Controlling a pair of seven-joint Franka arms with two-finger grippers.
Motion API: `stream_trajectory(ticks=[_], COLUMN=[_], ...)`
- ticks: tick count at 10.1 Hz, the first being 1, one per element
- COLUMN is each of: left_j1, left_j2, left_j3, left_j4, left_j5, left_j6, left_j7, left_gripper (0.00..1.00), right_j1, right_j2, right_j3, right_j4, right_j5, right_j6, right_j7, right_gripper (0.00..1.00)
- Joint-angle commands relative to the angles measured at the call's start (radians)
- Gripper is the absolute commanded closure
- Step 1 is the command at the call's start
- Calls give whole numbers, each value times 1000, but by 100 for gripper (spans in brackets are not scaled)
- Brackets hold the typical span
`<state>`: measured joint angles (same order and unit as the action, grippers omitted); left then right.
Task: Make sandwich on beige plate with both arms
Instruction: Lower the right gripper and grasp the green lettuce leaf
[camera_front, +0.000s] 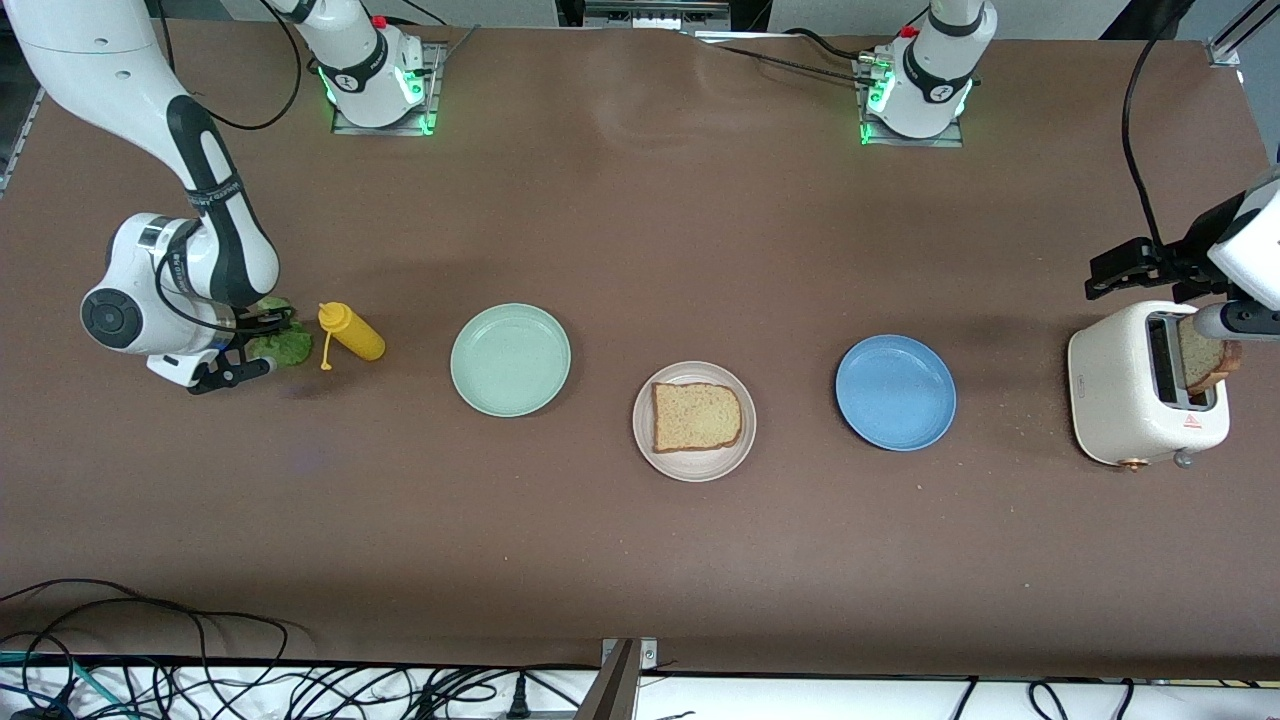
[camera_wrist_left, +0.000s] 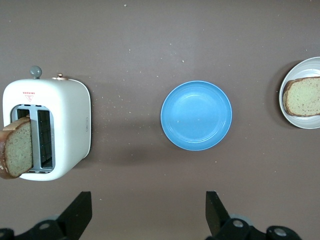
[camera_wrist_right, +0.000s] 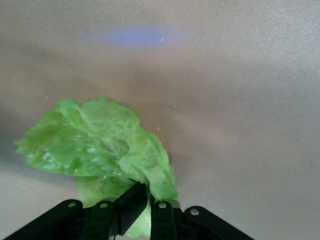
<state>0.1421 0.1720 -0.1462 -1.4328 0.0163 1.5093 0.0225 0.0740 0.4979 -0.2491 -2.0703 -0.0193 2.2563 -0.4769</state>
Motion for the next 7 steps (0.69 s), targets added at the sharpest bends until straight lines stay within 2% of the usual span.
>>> stream_trajectory(ticks=[1,3,5,7], left_j1=[5,5,7,7], left_j2=[3,6,6,6], left_j3=[-3,-3,-3,-4], left_j4=[11,11,9,9], left_j5=[-4,-4,-3,16], left_j6=[-3,-3,-3,-1], left_j7=[-3,-4,-3,-3], left_gripper=[0,0,0,0], right_j1=[3,23,36,68], right_j2=[-51,-58,-58,-58], right_j3=[7,7,7,7], right_j4=[48,193,307,476], right_j5=[7,7,7,7], right_j6=[-110,-325,-450,-626], right_j7=[-13,-2,3,61], right_gripper=[98,98,98,98])
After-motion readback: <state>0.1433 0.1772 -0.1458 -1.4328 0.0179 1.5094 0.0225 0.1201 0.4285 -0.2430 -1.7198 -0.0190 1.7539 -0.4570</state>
